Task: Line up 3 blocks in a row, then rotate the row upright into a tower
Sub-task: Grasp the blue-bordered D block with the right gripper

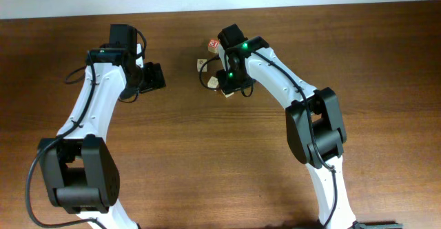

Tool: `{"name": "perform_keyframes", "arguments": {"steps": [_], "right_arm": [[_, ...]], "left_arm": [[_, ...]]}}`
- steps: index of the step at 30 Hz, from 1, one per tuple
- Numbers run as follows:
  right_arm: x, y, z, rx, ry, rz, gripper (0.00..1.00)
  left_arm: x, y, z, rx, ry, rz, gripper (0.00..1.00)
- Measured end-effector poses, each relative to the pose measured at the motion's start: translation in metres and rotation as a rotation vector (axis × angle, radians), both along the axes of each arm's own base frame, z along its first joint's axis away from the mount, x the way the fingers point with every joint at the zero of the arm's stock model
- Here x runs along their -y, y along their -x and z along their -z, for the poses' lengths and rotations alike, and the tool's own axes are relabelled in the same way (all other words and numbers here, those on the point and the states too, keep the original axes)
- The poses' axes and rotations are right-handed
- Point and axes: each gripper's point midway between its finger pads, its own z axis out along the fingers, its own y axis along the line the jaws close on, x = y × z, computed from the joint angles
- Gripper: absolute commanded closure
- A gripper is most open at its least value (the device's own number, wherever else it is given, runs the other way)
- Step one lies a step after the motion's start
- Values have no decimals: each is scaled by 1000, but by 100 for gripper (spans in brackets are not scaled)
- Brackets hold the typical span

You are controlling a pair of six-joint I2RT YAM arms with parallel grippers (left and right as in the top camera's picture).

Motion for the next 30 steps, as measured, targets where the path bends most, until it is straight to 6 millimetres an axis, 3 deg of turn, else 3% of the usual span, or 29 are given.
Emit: {"name": "perform_keyframes", "arguments": {"steps": [18, 22, 30], "right_arm": [[-4, -7, 4, 35, -16, -1, 61], [-3, -7, 9, 28, -13, 14, 75], [2, -3, 9, -8, 8, 86, 77]], "left_arm": [[0, 0, 0, 0, 0, 0, 18], [0, 0, 0, 0, 0, 0, 18], [0, 0, 0, 0, 0, 0, 18]]}}
